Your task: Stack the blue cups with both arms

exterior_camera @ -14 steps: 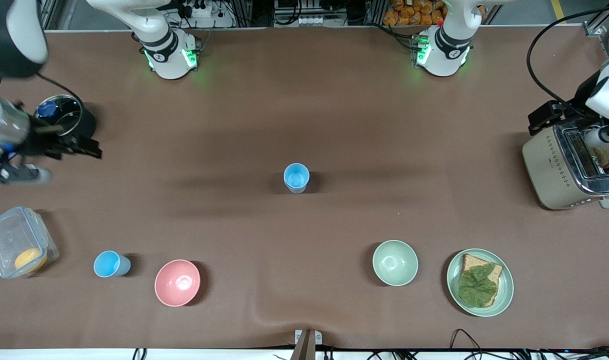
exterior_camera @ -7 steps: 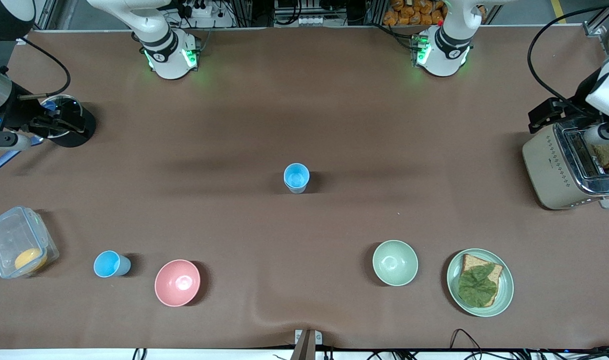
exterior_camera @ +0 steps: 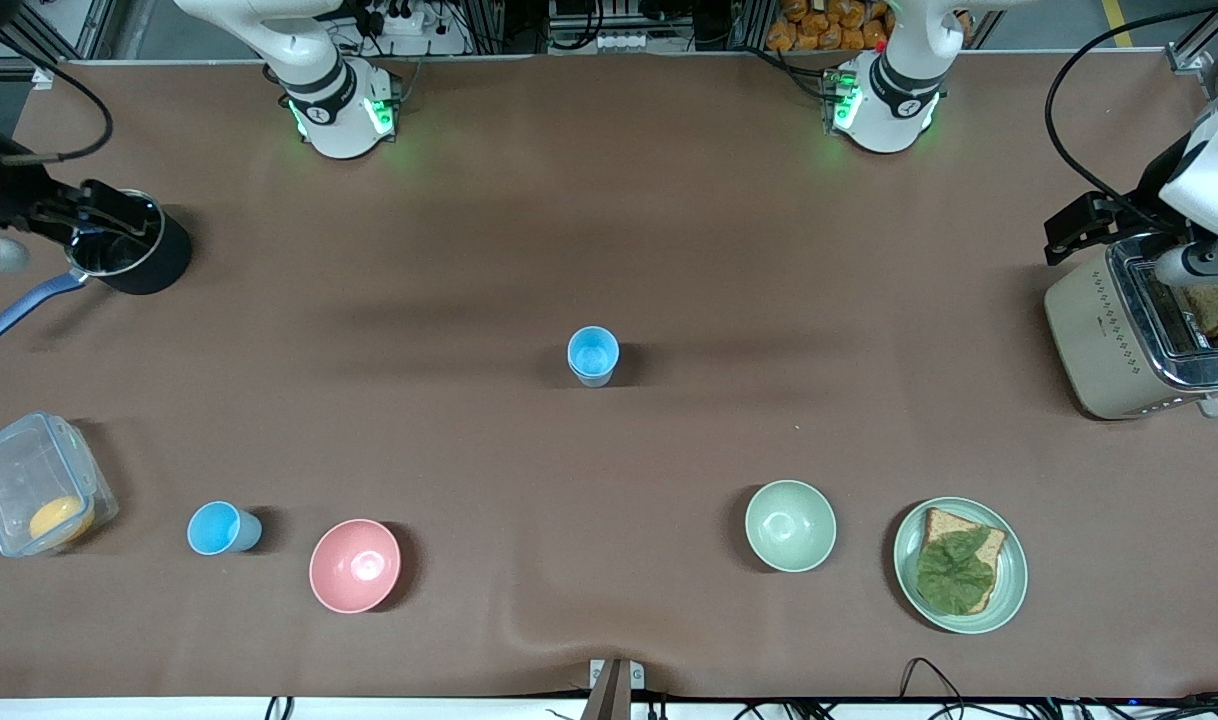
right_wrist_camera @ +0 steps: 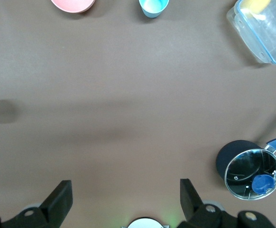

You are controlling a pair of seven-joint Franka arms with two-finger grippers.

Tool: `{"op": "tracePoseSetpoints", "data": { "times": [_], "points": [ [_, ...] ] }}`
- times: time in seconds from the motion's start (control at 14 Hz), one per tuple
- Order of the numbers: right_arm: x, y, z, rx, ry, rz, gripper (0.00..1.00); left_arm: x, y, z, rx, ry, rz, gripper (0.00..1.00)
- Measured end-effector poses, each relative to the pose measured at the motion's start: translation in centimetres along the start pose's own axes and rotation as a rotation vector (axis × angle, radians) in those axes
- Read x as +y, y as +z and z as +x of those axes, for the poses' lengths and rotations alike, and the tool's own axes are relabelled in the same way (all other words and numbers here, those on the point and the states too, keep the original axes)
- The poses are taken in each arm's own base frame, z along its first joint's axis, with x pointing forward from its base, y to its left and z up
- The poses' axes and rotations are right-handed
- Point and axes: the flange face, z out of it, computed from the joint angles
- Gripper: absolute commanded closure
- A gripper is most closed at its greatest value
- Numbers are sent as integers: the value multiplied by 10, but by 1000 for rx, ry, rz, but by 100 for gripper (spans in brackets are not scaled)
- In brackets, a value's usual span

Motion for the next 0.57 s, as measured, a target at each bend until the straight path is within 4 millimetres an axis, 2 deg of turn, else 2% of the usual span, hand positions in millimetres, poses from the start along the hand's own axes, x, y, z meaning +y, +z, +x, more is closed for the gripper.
{"op": "tracePoseSetpoints", "data": {
  "times": [0.29, 0.57],
  "points": [
    [1, 0, 0, -1, 7, 0, 0, 9, -1, -1, 1, 16, -1, 0],
    [1, 0, 0, -4, 8, 0, 0, 6, 0, -1, 1, 13, -1, 0]
  ]
}}
